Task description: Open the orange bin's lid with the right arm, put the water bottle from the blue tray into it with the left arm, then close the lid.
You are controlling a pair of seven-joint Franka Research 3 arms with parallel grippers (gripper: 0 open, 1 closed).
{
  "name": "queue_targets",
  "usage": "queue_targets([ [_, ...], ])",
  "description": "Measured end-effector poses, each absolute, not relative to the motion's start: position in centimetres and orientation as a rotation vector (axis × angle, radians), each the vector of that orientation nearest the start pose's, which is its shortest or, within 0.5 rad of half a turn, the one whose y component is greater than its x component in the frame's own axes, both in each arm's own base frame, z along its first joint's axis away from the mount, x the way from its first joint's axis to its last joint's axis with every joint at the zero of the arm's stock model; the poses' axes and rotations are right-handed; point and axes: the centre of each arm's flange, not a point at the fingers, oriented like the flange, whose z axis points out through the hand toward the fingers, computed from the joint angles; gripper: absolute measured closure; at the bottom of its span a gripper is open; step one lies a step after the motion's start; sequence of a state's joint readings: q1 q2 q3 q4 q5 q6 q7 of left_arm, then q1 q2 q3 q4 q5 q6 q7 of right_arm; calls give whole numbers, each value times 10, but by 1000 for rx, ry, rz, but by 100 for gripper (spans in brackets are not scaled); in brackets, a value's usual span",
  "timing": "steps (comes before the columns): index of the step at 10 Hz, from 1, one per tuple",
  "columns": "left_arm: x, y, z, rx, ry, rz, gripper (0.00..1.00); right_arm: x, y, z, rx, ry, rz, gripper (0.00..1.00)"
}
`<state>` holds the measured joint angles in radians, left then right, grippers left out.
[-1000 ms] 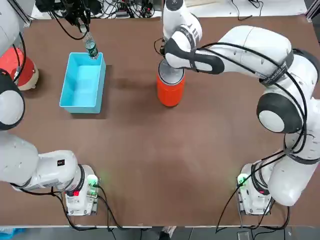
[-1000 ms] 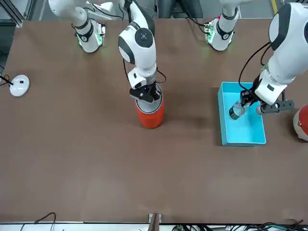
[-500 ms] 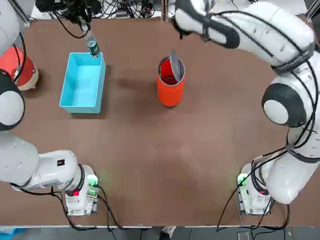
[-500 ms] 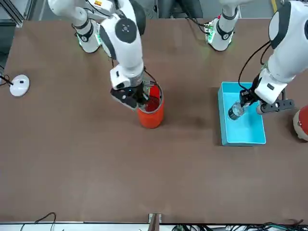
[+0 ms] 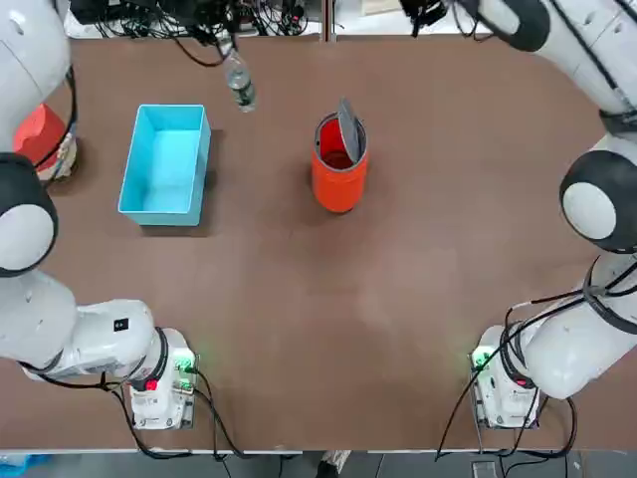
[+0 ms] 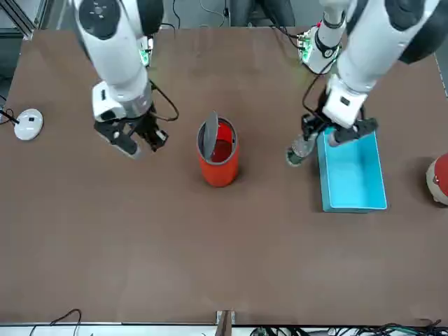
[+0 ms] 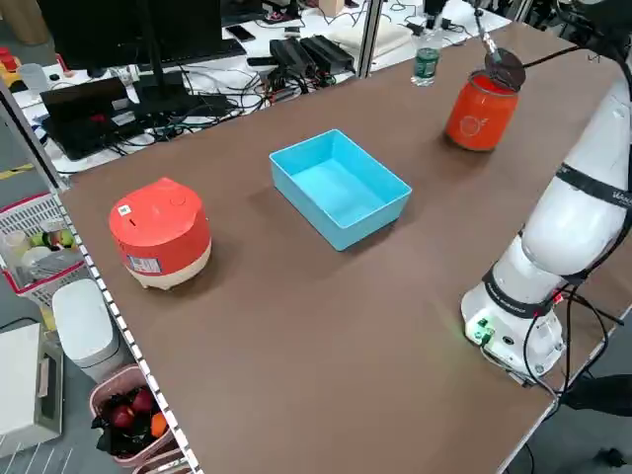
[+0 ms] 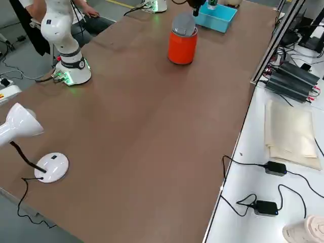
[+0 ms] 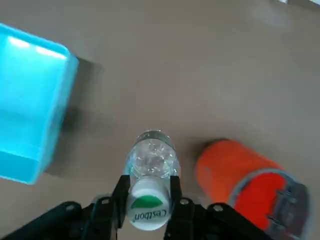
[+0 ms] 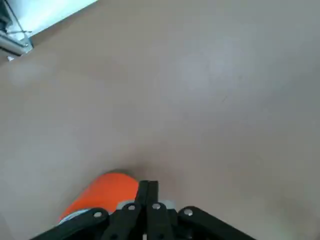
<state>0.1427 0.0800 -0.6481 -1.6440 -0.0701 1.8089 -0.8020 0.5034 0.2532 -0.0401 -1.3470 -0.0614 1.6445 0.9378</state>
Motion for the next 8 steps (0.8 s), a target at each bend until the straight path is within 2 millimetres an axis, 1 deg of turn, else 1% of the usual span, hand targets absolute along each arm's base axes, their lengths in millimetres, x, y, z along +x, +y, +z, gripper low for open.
queue_targets([
  [2, 508, -330, 571, -3292, -588, 5, 64, 584, 241, 590, -3112, 679, -93, 97],
  [3, 500, -353, 568, -3314, -618, 2, 64, 586, 230, 592, -3120, 660, -83, 97],
  [4, 489, -378, 565, -3334, -642, 9, 64, 585, 227, 591, -3125, 652, -75, 97],
  [5, 477, -401, 561, -3349, -660, 22, 64, 584, 229, 590, -3127, 641, -71, 97],
  [6, 467, -419, 558, -3362, -669, 35, 64, 582, 234, 589, -3130, 628, -67, 96],
  [7, 457, -434, 555, -3372, -666, 49, 64, 580, 238, 587, -3133, 617, -62, 96],
  [8, 454, -441, 550, -3374, -660, 67, 64, 580, 239, 586, -3134, 615, -58, 96],
])
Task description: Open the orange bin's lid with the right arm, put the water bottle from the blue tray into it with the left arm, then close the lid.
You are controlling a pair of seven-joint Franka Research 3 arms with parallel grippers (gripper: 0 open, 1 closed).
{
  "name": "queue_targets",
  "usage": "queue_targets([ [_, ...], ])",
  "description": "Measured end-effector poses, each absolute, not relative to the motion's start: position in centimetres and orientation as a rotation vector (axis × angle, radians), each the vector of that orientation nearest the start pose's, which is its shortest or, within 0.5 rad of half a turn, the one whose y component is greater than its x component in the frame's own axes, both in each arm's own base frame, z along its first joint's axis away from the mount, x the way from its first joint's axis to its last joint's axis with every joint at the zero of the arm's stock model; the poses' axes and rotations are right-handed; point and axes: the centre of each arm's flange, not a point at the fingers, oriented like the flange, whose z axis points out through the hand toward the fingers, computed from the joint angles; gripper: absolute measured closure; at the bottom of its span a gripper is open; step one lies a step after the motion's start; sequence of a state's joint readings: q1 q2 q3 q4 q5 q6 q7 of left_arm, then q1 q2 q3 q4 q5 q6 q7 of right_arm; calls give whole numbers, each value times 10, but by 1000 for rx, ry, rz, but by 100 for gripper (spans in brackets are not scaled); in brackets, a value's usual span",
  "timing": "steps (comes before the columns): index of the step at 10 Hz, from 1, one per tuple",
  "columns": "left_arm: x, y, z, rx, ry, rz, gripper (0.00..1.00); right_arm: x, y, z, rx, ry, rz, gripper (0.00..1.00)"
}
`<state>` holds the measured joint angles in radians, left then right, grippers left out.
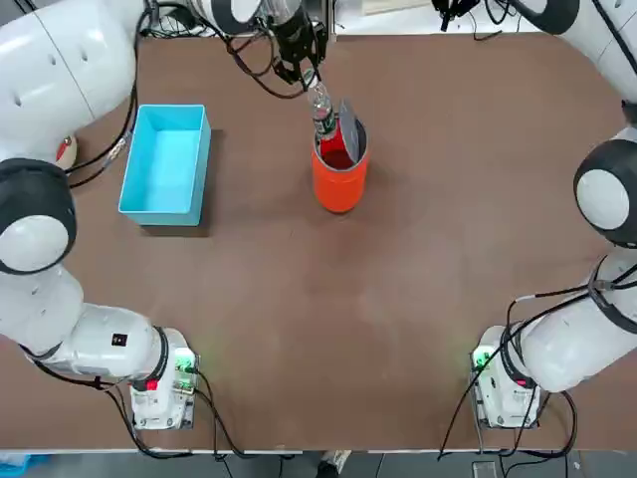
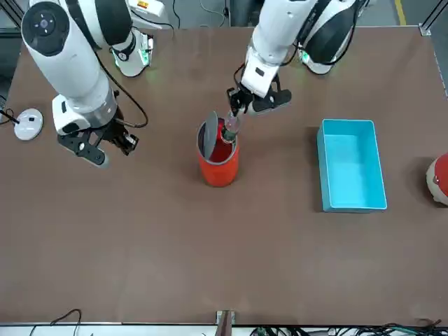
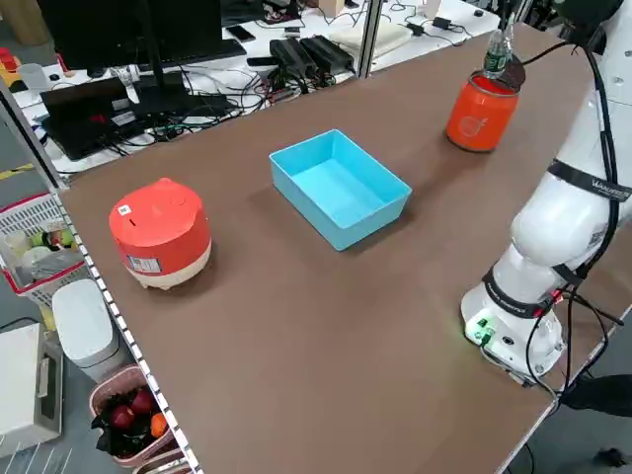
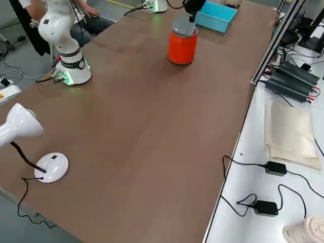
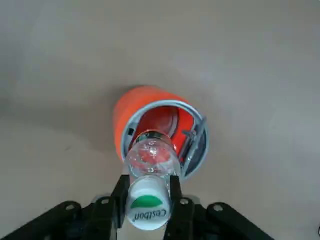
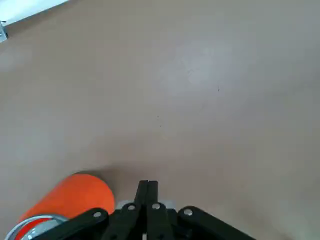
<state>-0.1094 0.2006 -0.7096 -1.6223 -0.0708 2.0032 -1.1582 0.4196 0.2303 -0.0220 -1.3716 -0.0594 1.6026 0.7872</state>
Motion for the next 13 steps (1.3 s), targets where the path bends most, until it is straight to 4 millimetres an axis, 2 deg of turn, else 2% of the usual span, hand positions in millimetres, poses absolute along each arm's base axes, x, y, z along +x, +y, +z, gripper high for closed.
queue_targets([
  [2, 460, -447, 535, -3384, -648, 62, 64, 580, 239, 585, -3134, 614, -59, 96],
  [5, 468, -459, 494, -3352, -570, 69, 64, 579, 240, 585, -3135, 610, -59, 96],
  [6, 471, -460, 488, -3348, -566, 73, 63, 579, 240, 585, -3135, 610, -59, 96],
  [7, 472, -460, 487, -3351, -569, 72, 51, 579, 240, 585, -3135, 610, -58, 96],
  [9, 477, -457, 499, -3361, -606, 45, 24, 579, 240, 585, -3135, 609, -59, 96],
  [10, 482, -450, 510, -3357, -638, 17, 8, 579, 241, 584, -3135, 608, -58, 96],
  [11, 490, -432, 522, -3331, -683, -16, 1, 578, 244, 584, -3136, 598, -56, 96],
  [12, 505, -401, 537, -3287, -758, -49, 0, 573, 255, 584, -3137, 568, -59, 96],
  [13, 522, -362, 552, -3244, -819, -84, 0, 566, 275, 582, -3132, 531, -75, 96],
])
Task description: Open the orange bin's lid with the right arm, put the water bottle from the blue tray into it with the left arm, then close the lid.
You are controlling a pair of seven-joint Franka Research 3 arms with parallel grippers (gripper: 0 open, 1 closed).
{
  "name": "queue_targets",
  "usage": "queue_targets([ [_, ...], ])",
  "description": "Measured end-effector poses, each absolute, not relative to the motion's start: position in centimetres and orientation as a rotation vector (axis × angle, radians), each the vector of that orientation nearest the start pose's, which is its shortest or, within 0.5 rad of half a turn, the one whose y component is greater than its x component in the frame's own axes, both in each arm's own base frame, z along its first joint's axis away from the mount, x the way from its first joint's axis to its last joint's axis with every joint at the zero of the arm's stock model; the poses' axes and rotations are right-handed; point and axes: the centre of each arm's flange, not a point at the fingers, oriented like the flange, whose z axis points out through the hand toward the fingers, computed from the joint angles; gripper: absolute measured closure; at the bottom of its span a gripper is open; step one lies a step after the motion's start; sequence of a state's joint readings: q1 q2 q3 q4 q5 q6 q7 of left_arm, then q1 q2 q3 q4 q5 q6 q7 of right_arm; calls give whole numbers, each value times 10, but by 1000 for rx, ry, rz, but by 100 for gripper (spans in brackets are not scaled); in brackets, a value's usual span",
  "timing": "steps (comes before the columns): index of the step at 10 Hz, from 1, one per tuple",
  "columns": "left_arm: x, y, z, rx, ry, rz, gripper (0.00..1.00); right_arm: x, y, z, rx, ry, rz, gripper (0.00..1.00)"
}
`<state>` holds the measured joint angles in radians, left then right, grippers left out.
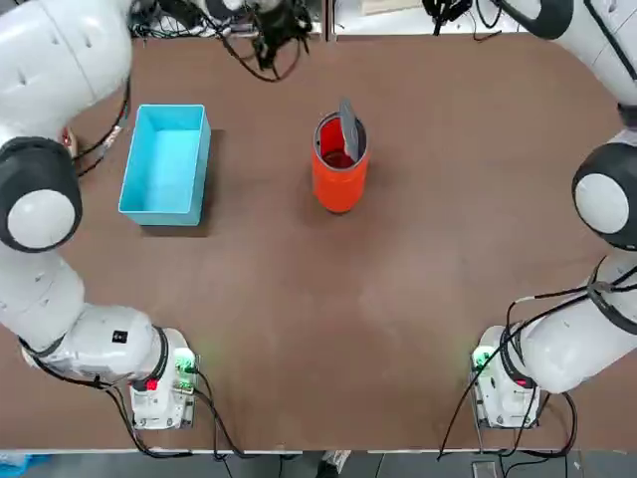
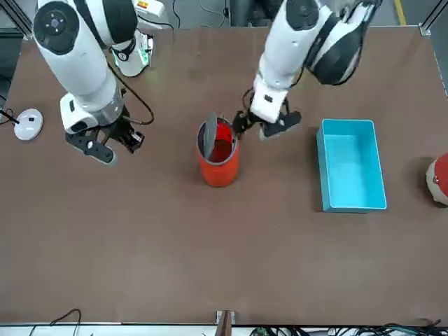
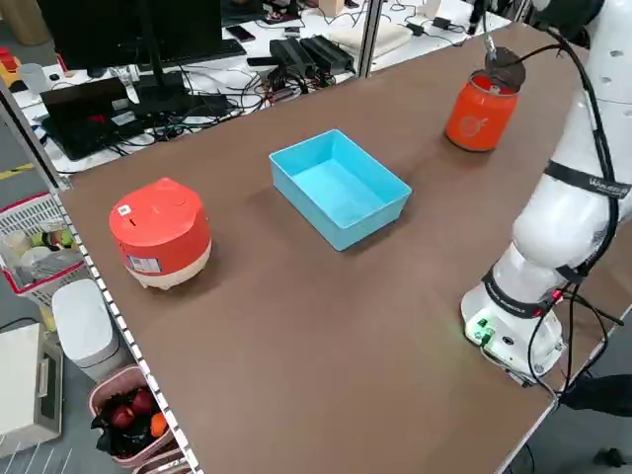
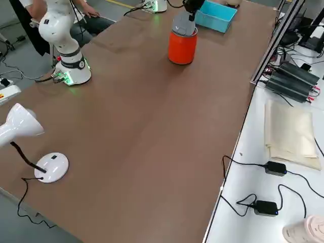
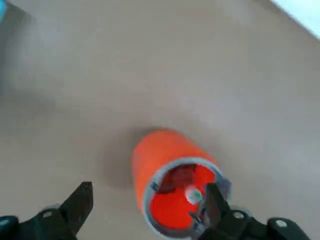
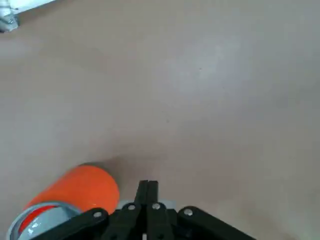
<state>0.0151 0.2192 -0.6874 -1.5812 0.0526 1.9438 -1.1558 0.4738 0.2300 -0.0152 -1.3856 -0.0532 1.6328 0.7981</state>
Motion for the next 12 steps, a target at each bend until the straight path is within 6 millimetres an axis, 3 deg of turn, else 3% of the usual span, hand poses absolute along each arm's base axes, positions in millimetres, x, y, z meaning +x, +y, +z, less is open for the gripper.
queue_targets([
  [2, 548, -300, 572, -3206, -858, -143, 0, 544, 333, 561, -3101, 521, -117, 97],
  [4, 557, -262, 572, -3165, -783, -88, 0, 508, 388, 524, -3123, 461, -90, 97],
  [7, 573, -188, 577, -3140, -630, -59, 0, 473, 428, 489, -3150, 379, -65, 97],
  [9, 589, -136, 570, -3129, -520, -61, 0, 458, 450, 466, -3155, 361, -59, 97],
  [12, 597, -101, 566, -3123, -319, -52, 0, 443, 488, 435, -3111, 429, -97, 97],
])
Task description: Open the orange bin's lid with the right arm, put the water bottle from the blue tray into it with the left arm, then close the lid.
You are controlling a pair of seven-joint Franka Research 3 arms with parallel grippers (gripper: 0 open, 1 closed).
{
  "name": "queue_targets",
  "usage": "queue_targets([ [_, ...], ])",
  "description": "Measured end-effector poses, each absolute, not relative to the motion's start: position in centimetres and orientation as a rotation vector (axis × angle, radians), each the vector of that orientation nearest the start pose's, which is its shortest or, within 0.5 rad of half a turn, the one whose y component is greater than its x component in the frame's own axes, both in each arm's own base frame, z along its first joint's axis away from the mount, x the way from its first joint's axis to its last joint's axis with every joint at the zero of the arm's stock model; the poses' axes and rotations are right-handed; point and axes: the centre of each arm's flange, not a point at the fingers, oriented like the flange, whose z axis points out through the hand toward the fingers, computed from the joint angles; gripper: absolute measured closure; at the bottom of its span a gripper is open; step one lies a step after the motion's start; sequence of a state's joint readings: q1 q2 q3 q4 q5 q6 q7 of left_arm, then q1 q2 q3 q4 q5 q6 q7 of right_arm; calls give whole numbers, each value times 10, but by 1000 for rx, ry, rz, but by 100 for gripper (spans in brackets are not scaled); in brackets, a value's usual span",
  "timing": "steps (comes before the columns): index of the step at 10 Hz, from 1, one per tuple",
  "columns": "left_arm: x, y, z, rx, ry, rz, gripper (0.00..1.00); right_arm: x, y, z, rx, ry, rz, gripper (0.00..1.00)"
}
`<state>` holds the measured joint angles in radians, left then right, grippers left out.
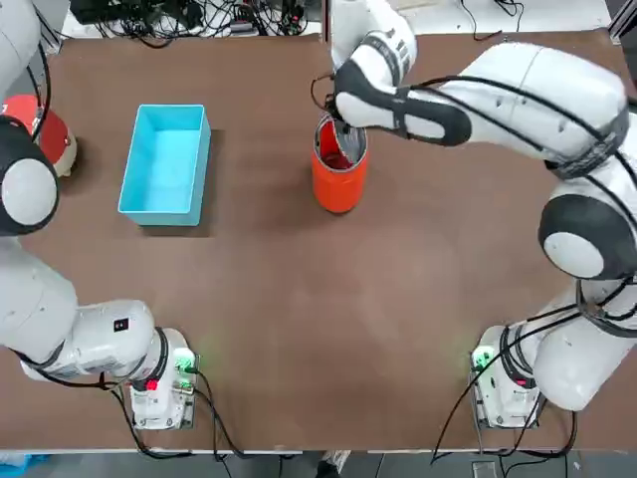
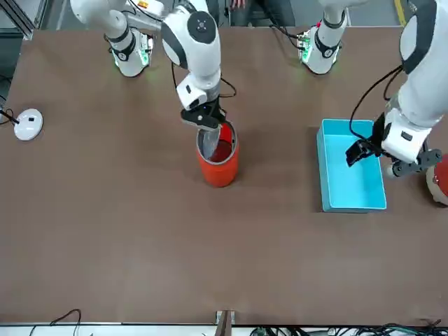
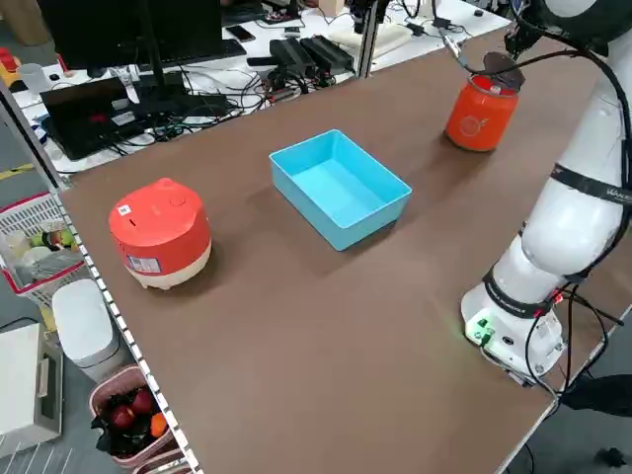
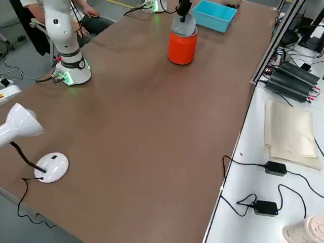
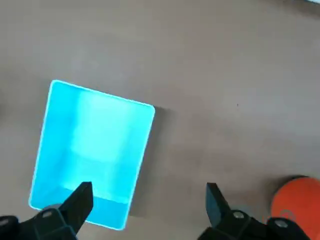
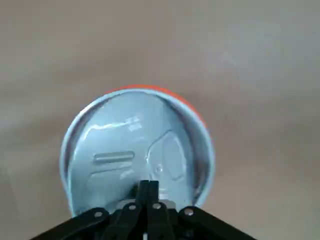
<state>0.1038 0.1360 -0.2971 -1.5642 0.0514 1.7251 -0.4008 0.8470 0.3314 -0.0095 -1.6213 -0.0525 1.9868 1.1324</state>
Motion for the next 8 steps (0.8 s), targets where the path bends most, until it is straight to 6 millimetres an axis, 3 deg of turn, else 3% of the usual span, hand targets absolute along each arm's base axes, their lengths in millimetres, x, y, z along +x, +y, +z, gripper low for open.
queue_targets([
  [2, 593, -94, 575, -3133, -224, -43, 0, 443, 500, 414, -3101, 441, -106, 97],
  [5, 579, -85, 614, -3159, -145, -38, 0, 448, 504, 392, -3104, 456, -116, 97],
  [8, 579, -85, 613, -3160, -82, -29, 0, 445, 507, 391, -3113, 465, -149, 97],
])
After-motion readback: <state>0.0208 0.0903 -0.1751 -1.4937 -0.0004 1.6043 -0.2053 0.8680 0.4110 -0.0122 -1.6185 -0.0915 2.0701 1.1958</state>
